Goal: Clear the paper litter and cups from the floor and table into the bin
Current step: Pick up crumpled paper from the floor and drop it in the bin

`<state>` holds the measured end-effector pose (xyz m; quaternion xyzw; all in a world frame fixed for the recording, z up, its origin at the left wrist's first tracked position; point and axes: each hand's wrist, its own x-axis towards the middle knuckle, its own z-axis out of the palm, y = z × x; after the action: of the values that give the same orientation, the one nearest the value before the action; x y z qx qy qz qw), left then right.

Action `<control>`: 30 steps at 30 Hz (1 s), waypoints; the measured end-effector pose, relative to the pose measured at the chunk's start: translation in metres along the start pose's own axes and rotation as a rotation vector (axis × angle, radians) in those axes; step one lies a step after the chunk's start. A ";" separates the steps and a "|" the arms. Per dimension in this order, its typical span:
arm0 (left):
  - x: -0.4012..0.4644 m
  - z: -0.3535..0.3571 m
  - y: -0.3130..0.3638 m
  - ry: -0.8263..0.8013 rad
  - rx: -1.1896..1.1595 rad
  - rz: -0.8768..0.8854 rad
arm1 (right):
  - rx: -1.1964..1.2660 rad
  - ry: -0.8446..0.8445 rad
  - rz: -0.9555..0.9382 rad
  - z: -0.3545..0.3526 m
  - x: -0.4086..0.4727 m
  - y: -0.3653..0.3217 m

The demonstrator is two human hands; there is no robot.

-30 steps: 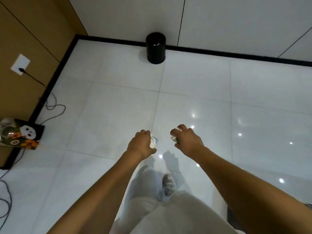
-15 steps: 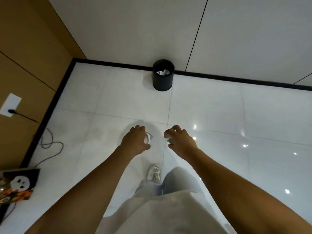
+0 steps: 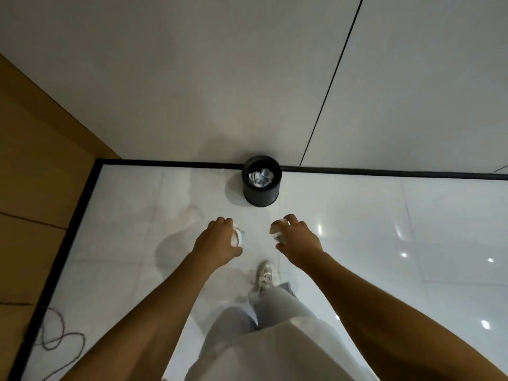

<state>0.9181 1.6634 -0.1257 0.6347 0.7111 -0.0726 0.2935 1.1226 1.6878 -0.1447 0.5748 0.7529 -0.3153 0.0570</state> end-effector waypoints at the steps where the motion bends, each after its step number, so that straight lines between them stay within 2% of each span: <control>1: 0.019 -0.014 -0.003 0.000 0.000 0.004 | -0.004 0.003 0.017 -0.014 0.022 -0.001; 7: 0.109 -0.078 -0.024 -0.023 0.002 0.007 | 0.031 0.025 0.099 -0.060 0.125 -0.017; 19: 0.283 -0.144 -0.076 -0.184 0.117 0.094 | 0.143 0.061 0.334 -0.056 0.285 -0.034; 30: 0.385 -0.124 -0.101 -0.222 0.124 0.119 | 0.216 0.005 0.445 -0.029 0.426 0.000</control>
<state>0.7740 2.0346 -0.2480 0.6810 0.6294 -0.1687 0.3342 0.9891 2.0568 -0.3121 0.7298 0.5701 -0.3723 0.0615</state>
